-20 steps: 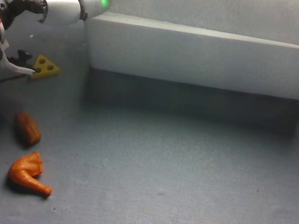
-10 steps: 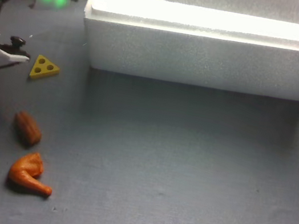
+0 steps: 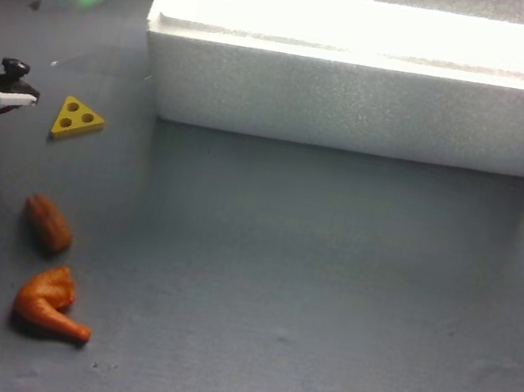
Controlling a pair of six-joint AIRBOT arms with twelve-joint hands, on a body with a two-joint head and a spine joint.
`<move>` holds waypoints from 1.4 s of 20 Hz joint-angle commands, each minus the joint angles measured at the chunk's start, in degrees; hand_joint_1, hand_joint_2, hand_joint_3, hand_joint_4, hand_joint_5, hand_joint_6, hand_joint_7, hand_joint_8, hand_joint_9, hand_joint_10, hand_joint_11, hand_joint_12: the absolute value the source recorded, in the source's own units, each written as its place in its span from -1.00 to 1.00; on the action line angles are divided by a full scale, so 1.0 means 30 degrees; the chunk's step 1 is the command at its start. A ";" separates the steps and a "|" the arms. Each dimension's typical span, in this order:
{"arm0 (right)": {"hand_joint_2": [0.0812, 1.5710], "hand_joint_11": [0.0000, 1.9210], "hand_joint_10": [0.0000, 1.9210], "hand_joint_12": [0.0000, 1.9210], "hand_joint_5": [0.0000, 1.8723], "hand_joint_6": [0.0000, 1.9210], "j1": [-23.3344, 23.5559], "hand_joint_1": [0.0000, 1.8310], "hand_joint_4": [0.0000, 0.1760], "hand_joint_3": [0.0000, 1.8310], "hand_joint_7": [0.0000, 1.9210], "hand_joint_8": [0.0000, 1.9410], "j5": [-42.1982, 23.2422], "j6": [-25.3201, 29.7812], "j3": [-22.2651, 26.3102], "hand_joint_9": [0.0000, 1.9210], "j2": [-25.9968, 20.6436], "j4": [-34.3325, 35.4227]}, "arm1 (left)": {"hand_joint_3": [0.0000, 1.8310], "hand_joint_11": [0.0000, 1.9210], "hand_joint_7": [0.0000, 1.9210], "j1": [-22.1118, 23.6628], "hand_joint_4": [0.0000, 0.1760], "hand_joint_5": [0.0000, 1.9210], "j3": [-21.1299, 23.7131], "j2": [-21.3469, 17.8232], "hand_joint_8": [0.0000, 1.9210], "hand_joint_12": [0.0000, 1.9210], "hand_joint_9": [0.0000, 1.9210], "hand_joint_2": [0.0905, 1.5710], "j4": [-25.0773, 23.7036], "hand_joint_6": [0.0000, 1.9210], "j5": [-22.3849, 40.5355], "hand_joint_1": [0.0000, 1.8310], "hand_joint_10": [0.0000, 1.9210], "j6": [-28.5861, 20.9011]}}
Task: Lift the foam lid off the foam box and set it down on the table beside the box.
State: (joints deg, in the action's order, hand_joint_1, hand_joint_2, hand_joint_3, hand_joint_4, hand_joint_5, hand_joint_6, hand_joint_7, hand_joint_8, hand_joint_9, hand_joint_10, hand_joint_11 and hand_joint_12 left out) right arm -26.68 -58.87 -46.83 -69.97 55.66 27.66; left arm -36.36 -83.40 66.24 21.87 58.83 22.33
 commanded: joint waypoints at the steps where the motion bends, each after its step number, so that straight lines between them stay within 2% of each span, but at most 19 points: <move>1: 0.49 -0.70 0.50 0.99 -1.00 0.04 0.0051 -0.34 -1.00 -1.00 -0.81 0.08 -0.2404 -0.0046 0.0319 -0.75 -0.0281 -0.1730 | -0.99 -1.00 -0.93 0.0044 -1.00 -0.71 0.0272 -0.0146 -1.00 -0.27 -0.95 0.40 -0.1386 -1.00 0.2790 -0.54 -1.00 -0.0131; 2: 0.50 -0.95 0.55 1.00 -1.00 0.16 -0.0126 -0.37 -1.00 -1.00 -0.90 0.19 -0.2582 -0.0130 0.0619 -0.95 -0.0507 -0.1798 | -1.00 -1.00 -0.94 -0.0124 -1.00 -0.72 0.0575 -0.0362 -1.00 -0.34 -0.97 0.42 -0.1466 -1.00 0.3036 -0.56 -1.00 -0.0024; 5: 0.50 -1.00 0.54 1.00 -1.00 0.23 -0.0787 -0.36 -1.00 -1.00 -0.94 0.20 -0.3258 -0.0177 0.1360 -1.00 -0.1087 -0.2031 | -1.00 -1.00 -0.95 -0.0610 -0.95 -0.74 0.1307 -0.0924 -1.00 -0.36 -0.97 0.43 -0.1716 -1.00 0.3588 -0.60 -1.00 0.0186; 6: 0.47 -1.00 0.44 1.00 -1.00 0.20 -0.0972 -0.37 -1.00 -1.00 -0.98 0.17 -0.3472 -0.0202 0.1602 -1.00 -0.1263 -0.2117 | -1.00 -1.00 -0.94 -0.0745 -0.89 -0.73 0.1523 -0.1099 -1.00 -0.23 -0.97 0.41 -0.1829 -1.00 0.3783 -0.61 -1.00 0.0235; 8: 0.53 -1.00 -0.05 0.74 -1.00 -0.20 -0.1492 -0.33 -1.00 -1.00 -0.96 -0.31 -0.4014 -0.0324 0.2265 -1.00 -0.1750 -0.2297 | -1.00 -1.00 -0.93 -0.1163 -0.72 -0.71 0.2172 -0.1605 -1.00 0.23 -0.94 0.40 -0.2058 -0.99 0.4241 -0.61 -0.99 0.0459; 10: 0.55 -1.00 -0.19 0.62 -1.00 -0.22 -0.1931 -0.30 -1.00 -1.00 -0.94 -0.43 -0.4404 -0.0359 0.2798 -1.00 -0.2153 -0.2480 | -1.00 -1.00 -0.93 -0.1532 -0.78 -0.71 0.2754 -0.2016 -1.00 0.25 -0.94 0.40 -0.2240 -0.99 0.4789 -0.61 -0.99 0.0552; 11: 0.56 -1.00 -0.28 0.52 -1.00 -0.22 -0.2149 -0.29 -1.00 -1.00 -0.93 -0.53 -0.4540 -0.0368 0.3027 -1.00 -0.2334 -0.2593 | -1.00 -1.00 -0.93 -0.1736 -1.00 -0.70 0.3031 -0.2201 -1.00 0.30 -0.94 0.41 -0.2299 -0.99 0.4992 -0.59 -0.99 0.0654; 13: 0.56 -1.00 -0.17 0.68 -1.00 -0.17 -0.2657 -0.33 -1.00 -1.00 -0.91 -0.54 -0.4857 -0.0473 0.3575 -1.00 -0.2741 -0.2858 | -1.00 -1.00 -0.90 -0.2231 -1.00 -0.69 0.3706 -0.2652 -0.99 0.37 -0.91 0.42 -0.2421 -0.99 0.5517 -0.62 -0.98 0.0871; 15: 0.56 -1.00 -0.21 0.80 -1.00 -0.24 -0.3167 -0.39 -1.00 -1.00 -0.94 -0.53 -0.5200 -0.0525 0.4171 -1.00 -0.3169 -0.3099 | -1.00 -1.00 -0.92 -0.2827 -1.00 -0.73 0.4355 -0.3055 -0.99 -0.31 -0.94 0.46 -0.2538 -0.99 0.5998 -0.59 -1.00 0.1015; 16: 0.56 -1.00 -0.21 0.80 -1.00 -0.24 -0.3352 -0.39 -1.00 -1.00 -0.94 -0.53 -0.5292 -0.0557 0.4375 -1.00 -0.3316 -0.3162 | -1.00 -1.00 -0.92 -0.3058 -1.00 -0.73 0.4653 -0.3244 -0.99 -0.31 -0.94 0.46 -0.2538 -0.99 0.6239 -0.59 -1.00 0.1108; 17: 0.56 -1.00 -0.33 0.80 -1.00 -0.25 -0.3566 -0.41 -1.00 -1.00 -0.96 -0.56 -0.5311 -0.0577 0.4561 -1.00 -0.3440 -0.3225 | -1.00 -1.00 -0.92 -0.3312 -1.00 -0.72 0.4939 -0.3435 -1.00 -0.48 -0.94 0.47 -0.2543 -0.99 0.6477 -0.60 -1.00 0.1175; 18: 0.57 -1.00 -0.42 0.84 -1.00 -0.25 -0.3801 -0.40 -1.00 -1.00 -0.96 -0.59 -0.5386 -0.0577 0.4778 -1.00 -0.3597 -0.3240 | -1.00 -1.00 -0.94 -0.3576 -1.00 -0.73 0.5207 -0.3580 -1.00 -0.51 -0.95 0.47 -0.2543 -1.00 0.6686 -0.60 -1.00 0.1265; 19: 0.57 -1.00 -0.06 0.82 -1.00 -0.25 -0.3975 -0.36 -1.00 -1.00 -0.89 -0.53 -0.5458 -0.0575 0.4985 -1.00 -0.3782 -0.3255 | -1.00 -1.00 -0.96 -0.3807 -1.00 -0.74 0.5447 -0.3693 -1.00 -0.43 -0.95 0.47 -0.2557 -1.00 0.6814 -0.59 -1.00 0.1335; 21: 0.56 -1.00 -0.11 0.79 -1.00 -0.23 -0.4294 -0.38 -1.00 -1.00 -0.88 -0.55 -0.5594 -0.0575 0.5439 -1.00 -0.4132 -0.3280 | -1.00 -1.00 -0.88 -0.4313 -1.00 -0.72 0.5908 -0.3935 -0.99 -0.15 -0.89 0.46 -0.2601 -0.99 0.6951 -0.59 -0.98 0.1389; 23: 0.56 -1.00 -0.17 0.78 -1.00 -0.24 -0.4817 -0.39 -1.00 -1.00 -0.87 -0.63 -0.5659 -0.0567 0.5775 -1.00 -0.4359 -0.3284 | -1.00 -1.00 -0.86 -0.4930 -1.00 -0.72 0.6290 -0.4102 -0.99 -0.12 -0.87 0.44 -0.2597 -1.00 0.7140 -0.63 -0.98 0.1391; 25: 0.59 -1.00 -0.05 0.82 -1.00 -0.24 -0.5375 -0.35 -1.00 -1.00 -0.89 -0.58 -0.5752 -0.0515 0.6100 -1.00 -0.4590 -0.3284 | -1.00 -1.00 -0.88 -0.5464 -1.00 -0.74 0.6633 -0.4212 -1.00 -0.26 -0.90 0.44 -0.2587 -0.99 0.7320 -0.63 -0.99 0.1381; 26: 0.59 -1.00 -0.29 0.75 -1.00 -0.22 -0.5779 -0.39 -1.00 -1.00 -0.97 -0.53 -0.5936 -0.0426 0.6258 -1.00 -0.4701 -0.3261 | -1.00 -1.00 -0.91 -0.5774 -1.00 -0.76 0.6813 -0.4268 -1.00 -0.38 -0.92 0.47 -0.2606 -1.00 0.7404 -0.63 -0.99 0.1374; 27: 0.59 -1.00 -0.44 0.74 -1.00 -0.22 -0.6201 -0.43 -1.00 -1.00 -0.99 -0.57 -0.6106 -0.0275 0.6448 -1.00 -0.4817 -0.3255 | -1.00 -1.00 -0.95 -0.6087 -0.81 -0.78 0.7038 -0.4358 -1.00 -0.53 -0.96 0.47 -0.2612 -1.00 0.7499 -0.64 -0.99 0.1370; 28: 0.59 -1.00 -0.44 0.74 -1.00 -0.22 -0.6379 -0.43 -1.00 -1.00 -0.99 -0.57 -0.6150 -0.0265 0.6539 -1.00 -0.4878 -0.3236 | -1.00 -1.00 -0.95 -0.6232 -0.81 -0.78 0.7145 -0.4417 -1.00 -0.53 -0.96 0.47 -0.2631 -1.00 0.7516 -0.64 -0.99 0.1370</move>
State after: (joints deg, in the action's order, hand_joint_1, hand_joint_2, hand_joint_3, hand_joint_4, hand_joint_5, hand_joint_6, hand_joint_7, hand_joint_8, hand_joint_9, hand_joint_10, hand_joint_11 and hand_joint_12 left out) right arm -46.59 -69.97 -48.23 -50.50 41.36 22.24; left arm -55.72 -61.98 53.08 18.50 72.95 26.98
